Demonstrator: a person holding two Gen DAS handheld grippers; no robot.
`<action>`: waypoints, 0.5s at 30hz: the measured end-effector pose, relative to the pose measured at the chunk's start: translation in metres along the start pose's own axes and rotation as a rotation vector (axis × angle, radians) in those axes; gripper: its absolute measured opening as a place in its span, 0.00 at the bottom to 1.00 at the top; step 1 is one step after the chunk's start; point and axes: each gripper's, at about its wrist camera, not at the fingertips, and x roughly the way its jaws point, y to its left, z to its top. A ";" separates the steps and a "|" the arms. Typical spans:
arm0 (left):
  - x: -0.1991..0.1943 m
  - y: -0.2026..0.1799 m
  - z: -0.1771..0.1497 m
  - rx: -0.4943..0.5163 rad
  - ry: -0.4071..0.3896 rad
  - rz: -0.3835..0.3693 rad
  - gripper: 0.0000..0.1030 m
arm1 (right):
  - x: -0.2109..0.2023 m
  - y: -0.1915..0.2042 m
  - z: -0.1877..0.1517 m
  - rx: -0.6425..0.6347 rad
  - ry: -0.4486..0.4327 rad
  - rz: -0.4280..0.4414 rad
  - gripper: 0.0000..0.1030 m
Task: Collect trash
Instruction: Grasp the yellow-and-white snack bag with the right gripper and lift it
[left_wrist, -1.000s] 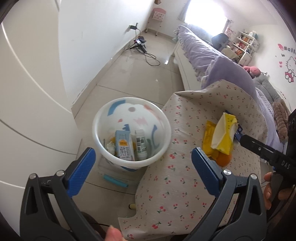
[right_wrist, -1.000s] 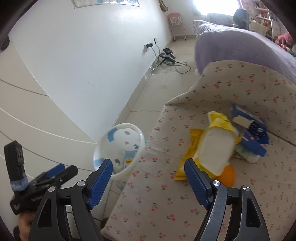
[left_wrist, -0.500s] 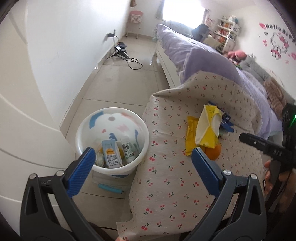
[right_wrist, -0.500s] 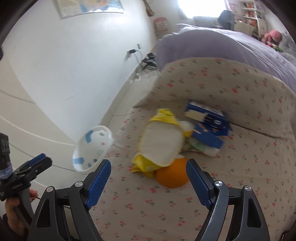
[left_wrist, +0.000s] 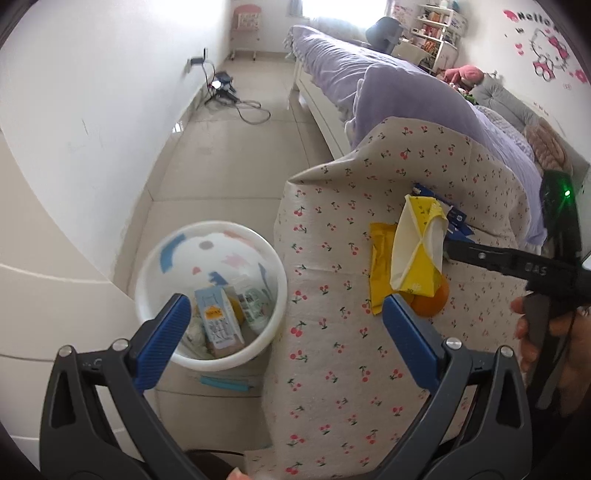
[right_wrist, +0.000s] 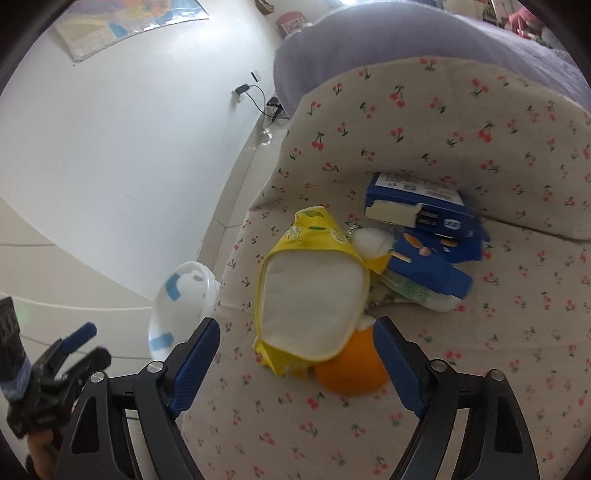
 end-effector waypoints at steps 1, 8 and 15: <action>0.003 0.001 0.001 -0.017 0.016 -0.014 1.00 | 0.005 -0.001 0.001 0.012 0.004 -0.005 0.86; 0.011 0.004 0.008 -0.051 0.033 -0.035 1.00 | 0.034 -0.011 0.008 0.066 0.046 -0.031 0.87; 0.021 0.003 0.011 -0.057 0.066 -0.047 1.00 | 0.051 -0.015 0.009 0.108 0.071 -0.001 0.87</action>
